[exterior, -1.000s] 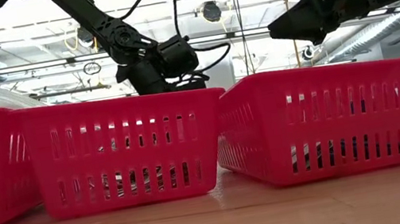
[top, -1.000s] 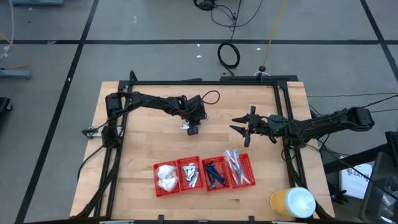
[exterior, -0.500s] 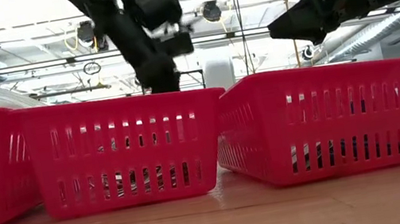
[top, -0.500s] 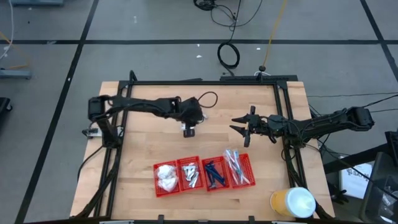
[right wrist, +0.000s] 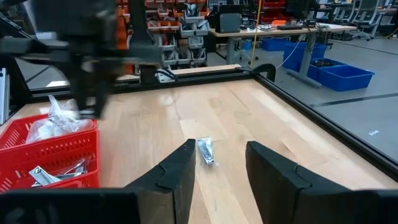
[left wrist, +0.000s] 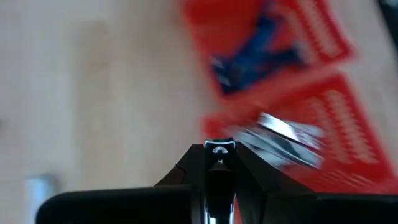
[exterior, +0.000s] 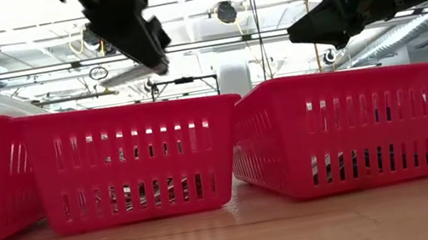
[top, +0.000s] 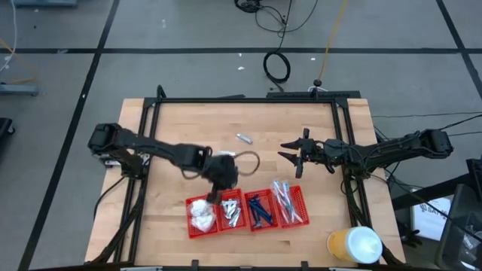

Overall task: Pick & Place Travel size toiletries
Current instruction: Put the silver nail cutter into the middle left red bin

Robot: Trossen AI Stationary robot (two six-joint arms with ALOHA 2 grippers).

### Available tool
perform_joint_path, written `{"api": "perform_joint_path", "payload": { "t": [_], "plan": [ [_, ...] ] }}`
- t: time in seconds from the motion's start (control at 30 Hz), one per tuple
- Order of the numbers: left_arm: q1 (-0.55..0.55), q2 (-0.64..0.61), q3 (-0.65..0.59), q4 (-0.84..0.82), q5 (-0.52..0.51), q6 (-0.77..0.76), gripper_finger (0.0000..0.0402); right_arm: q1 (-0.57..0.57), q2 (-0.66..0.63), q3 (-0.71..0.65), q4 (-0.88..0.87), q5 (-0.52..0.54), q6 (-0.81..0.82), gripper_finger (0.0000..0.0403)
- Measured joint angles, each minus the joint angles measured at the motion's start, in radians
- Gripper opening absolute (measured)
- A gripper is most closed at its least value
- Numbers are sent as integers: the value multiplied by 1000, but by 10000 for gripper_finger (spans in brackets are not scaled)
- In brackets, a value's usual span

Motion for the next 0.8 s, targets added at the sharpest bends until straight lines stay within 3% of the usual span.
{"api": "perform_joint_path", "payload": {
  "t": [0.27,0.53,0.8],
  "plan": [
    [-134,40,1,44,18,-113,37,0,0,0,0,-1,0,130],
    [-140,102,0,163,101,-155,47,2,0,0,-21,-4,9,130],
    [-136,117,0,155,160,-276,81,2,0,0,-25,-30,17,130]
  ]
}}
